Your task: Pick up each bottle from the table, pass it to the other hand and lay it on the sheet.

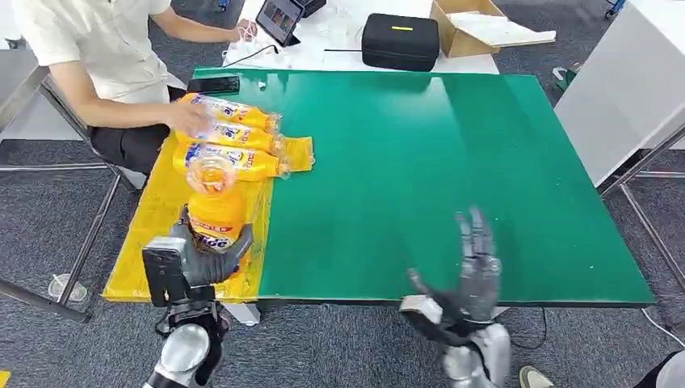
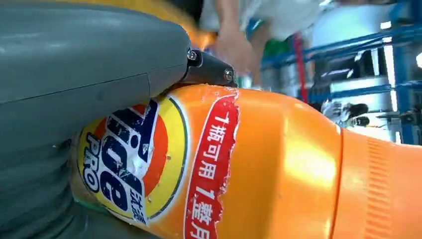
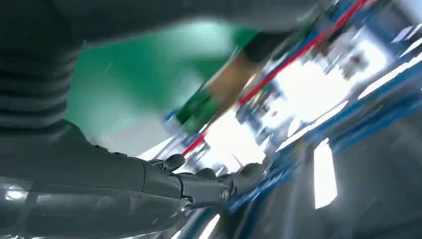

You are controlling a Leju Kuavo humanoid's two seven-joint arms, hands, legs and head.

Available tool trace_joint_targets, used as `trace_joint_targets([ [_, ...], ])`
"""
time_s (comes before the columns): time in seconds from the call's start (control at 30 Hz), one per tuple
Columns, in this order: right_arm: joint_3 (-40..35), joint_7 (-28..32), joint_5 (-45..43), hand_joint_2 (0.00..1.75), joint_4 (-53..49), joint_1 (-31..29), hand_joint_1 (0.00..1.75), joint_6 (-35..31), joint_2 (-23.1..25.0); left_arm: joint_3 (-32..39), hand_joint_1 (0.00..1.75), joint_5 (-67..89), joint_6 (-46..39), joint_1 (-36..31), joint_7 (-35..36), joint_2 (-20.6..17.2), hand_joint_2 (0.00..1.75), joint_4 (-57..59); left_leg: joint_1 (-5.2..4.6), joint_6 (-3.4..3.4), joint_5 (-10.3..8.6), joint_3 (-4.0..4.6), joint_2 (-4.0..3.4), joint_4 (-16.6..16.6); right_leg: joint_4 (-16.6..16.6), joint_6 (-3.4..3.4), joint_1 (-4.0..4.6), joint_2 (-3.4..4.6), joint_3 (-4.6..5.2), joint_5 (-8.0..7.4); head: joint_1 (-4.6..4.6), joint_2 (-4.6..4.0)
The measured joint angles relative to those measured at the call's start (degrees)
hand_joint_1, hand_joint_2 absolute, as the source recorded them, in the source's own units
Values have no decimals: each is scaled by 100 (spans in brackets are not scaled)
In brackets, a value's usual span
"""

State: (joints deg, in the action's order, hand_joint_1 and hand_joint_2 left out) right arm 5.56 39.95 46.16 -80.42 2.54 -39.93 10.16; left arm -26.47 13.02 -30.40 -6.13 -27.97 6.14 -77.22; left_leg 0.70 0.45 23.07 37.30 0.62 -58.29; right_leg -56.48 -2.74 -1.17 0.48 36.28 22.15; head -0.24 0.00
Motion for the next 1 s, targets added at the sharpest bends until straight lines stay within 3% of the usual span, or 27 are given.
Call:
trace_joint_targets([
  [0.03,167,0,-97,0,-165,37,0,-2,0,15,175,410,15,-6,134,-82,175,6,0,0,0,-1,-2,0,0,0,0,0,0,-1,0,0],
  [0.3,303,0,-1162,0,-598,-16,0,-2,4,59,175,2067,1009,-701,874,-312,175,1218,2,-6,-12,-5,-3,1,-1,5,3,1,0,-9,0,0],
  [0.33,204,0,-1202,175,-574,-68,0,-2,0,57,175,2197,1135,-886,913,-312,175,1540,4,-2,-17,-5,-5,1,-1,6,5,1,0,-11,2,0],
  [0.6,-217,2,-1079,175,-353,-320,0,-2,-11,50,175,2460,1351,-2023,913,-260,175,3448,7,-6,-25,-7,-10,0,-2,19,9,1,-2,-21,0,0],
  [0.8,-298,2,-1224,175,-196,-334,0,-2,-44,-146,175,3433,763,-2428,1315,-295,175,4421,9,-6,-25,-6,-11,0,-2,20,12,1,-1,-21,0,0],
  [0.97,-265,2,-489,175,-150,-335,0,-2,-66,-376,175,4086,866,-2669,1374,-413,175,5008,12,-7,-24,-6,-12,1,-2,20,16,2,0,-21,0,0],
  [1.0,-265,2,-496,175,-128,-336,0,-2,-68,-416,168,4180,943,-2697,1374,-432,175,5082,12,-7,-24,-6,-11,1,-2,21,16,1,0,-20,2,0],
])
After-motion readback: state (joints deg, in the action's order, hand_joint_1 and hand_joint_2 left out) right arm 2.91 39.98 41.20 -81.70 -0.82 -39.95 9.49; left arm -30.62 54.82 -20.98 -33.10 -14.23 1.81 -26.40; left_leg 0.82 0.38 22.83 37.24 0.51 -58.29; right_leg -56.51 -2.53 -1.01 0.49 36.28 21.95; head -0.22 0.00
